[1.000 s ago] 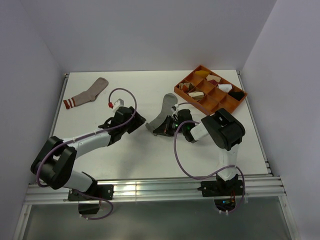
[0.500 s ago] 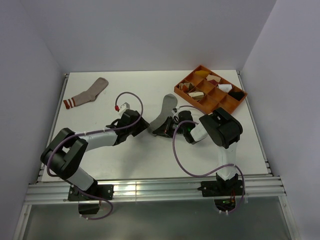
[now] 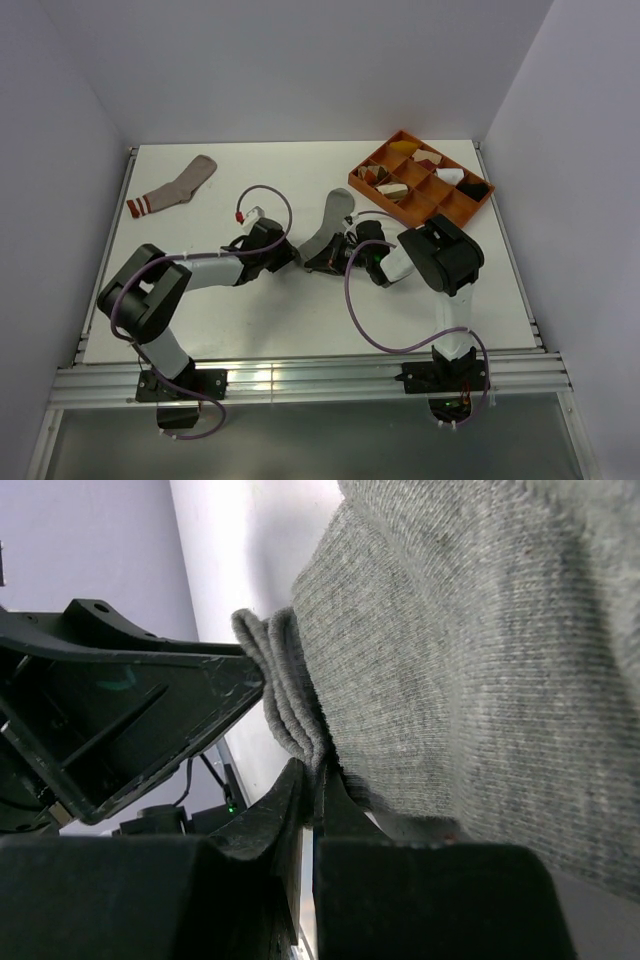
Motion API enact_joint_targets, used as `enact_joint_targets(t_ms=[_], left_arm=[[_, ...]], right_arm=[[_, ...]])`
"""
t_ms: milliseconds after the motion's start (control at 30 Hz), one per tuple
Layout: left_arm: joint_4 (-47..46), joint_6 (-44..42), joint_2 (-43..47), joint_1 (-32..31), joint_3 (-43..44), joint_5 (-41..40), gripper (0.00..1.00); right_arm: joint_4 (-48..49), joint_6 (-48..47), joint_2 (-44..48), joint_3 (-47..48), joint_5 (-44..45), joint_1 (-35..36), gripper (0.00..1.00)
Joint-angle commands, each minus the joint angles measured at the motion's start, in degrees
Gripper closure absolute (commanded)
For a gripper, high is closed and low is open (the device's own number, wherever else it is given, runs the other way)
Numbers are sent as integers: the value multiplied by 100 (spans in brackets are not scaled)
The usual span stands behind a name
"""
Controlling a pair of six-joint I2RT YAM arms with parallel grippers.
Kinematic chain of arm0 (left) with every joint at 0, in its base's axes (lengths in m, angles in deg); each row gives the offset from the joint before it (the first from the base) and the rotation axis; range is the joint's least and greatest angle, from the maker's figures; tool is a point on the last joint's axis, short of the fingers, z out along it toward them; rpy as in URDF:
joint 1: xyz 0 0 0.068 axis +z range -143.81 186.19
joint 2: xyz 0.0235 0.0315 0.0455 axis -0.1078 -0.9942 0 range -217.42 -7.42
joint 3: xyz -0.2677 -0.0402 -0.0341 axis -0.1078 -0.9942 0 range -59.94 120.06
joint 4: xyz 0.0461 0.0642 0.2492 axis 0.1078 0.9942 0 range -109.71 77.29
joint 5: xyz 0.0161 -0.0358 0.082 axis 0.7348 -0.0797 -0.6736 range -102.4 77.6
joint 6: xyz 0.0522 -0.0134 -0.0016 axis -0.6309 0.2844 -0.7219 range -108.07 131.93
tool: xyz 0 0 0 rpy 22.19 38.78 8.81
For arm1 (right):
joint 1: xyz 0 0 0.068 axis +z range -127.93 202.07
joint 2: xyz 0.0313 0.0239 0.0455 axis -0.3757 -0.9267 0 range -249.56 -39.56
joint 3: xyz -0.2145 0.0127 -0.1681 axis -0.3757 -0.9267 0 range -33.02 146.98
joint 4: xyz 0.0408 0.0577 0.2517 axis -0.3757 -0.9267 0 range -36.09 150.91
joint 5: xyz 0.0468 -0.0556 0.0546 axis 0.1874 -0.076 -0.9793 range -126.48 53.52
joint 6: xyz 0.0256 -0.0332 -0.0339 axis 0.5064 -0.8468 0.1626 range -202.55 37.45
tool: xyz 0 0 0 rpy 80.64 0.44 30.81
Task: Roll the socks
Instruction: Roll the sock at the center of the board.
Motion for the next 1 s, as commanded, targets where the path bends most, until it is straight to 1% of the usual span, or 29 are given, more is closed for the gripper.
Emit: enact_joint_targets(t_ms=[0, 33, 267, 333, 367, 433, 467, 533, 567, 600, 633, 700, 733, 767, 800, 867, 900, 933, 967], left_arm=[[-81, -35, -199, -27, 244, 53, 57], [-80, -9, -216, -36, 253, 62, 58], [25, 35, -339, -80, 297, 45, 59], [69, 52, -348, -89, 314, 27, 63], [147, 44, -366, -97, 332, 18, 70], [236, 26, -401, -106, 393, -25, 78], [340, 26, -410, -97, 419, -43, 87], [473, -9, -419, -106, 490, -113, 96], [621, -26, -410, -106, 516, -140, 100], [701, -44, -410, -106, 595, -157, 100], [789, -114, -401, -106, 648, -236, 100], [1184, -254, -401, -106, 850, -315, 100], [1507, -307, -410, -106, 1024, -394, 100], [1510, -360, -419, -106, 1026, -421, 100], [1876, -508, -445, -106, 1252, -473, 100], [2194, -659, -489, -97, 1595, -570, 100], [2553, -807, -515, -106, 1719, -605, 100], [2722, -878, -594, -106, 1842, -675, 100], [2906, -940, -638, -97, 2052, -702, 100]], right_arm=[[-87, -8, -126, 114, -56, -45, 100], [-96, 1, -126, 123, -47, -45, 100], [-315, -69, -108, 228, -39, -54, 100], [-394, -139, -82, 272, -30, -45, 100], [-499, -200, -47, 316, -12, -45, 100], [-614, -306, 14, 334, 40, -45, 99], [-806, -463, 102, 377, 101, -45, 97], [-1061, -683, 225, 430, 198, -45, 95], [-1367, -946, 382, 483, 347, -37, 92], [-1527, -1087, 471, 509, 426, -28, 90], [-1798, -1228, 559, 536, 506, -19, 85], [-2002, -1606, 814, 597, 673, 16, 80], [-2229, -1868, 1023, 632, 847, 25, 75], [-2379, -2010, 1139, 650, 849, 25, 73], [-2494, -2160, 1262, 650, 1136, 77, 71], [-2793, -2634, 1639, 659, 1436, 147, 65], [-2864, -2792, 1771, 650, 1777, 270, 62], [-2977, -3203, 1999, 642, 2007, 349, 56], [-2996, -3416, 2097, 624, 2244, 446, 55]])
